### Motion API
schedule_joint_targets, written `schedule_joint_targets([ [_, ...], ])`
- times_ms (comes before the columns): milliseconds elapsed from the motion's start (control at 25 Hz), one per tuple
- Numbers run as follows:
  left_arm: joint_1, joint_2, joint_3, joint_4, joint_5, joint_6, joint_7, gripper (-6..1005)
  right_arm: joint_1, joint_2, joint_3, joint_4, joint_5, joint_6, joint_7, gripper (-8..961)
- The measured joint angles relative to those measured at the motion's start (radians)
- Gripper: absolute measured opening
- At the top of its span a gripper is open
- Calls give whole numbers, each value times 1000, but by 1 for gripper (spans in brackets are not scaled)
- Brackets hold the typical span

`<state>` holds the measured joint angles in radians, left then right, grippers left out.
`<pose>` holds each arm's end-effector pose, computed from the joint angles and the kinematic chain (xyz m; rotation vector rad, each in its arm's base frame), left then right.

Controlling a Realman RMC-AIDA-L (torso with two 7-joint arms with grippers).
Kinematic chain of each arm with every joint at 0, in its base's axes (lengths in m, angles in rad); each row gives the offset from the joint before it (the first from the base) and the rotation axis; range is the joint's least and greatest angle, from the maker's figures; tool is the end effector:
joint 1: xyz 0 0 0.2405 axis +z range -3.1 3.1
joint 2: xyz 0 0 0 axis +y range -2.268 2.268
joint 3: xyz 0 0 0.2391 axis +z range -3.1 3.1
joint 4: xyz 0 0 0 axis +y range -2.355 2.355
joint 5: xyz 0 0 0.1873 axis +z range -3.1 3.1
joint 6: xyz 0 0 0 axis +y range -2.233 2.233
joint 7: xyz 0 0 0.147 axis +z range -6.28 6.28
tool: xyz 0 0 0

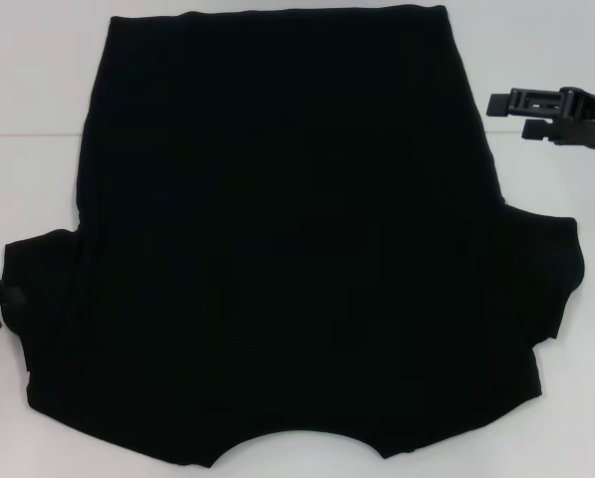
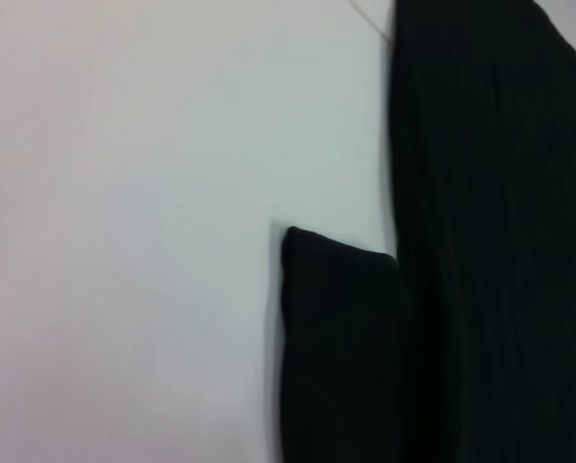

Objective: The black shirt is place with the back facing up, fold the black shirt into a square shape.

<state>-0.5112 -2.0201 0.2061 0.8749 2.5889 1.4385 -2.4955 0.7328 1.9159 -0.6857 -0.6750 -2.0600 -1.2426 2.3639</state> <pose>-0.3456 0.2983 0.0934 -1.6363 -1.9823 -0.4807 0.2189 0.4064 0.0802 -2.1339 1.5344 0.7100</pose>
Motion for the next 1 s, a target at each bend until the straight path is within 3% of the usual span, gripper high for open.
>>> schedule_joint_targets([
  [1000, -24, -3, 70, -75, 27, -63, 5, 471, -7, -2, 13, 0, 1, -6, 0, 925],
])
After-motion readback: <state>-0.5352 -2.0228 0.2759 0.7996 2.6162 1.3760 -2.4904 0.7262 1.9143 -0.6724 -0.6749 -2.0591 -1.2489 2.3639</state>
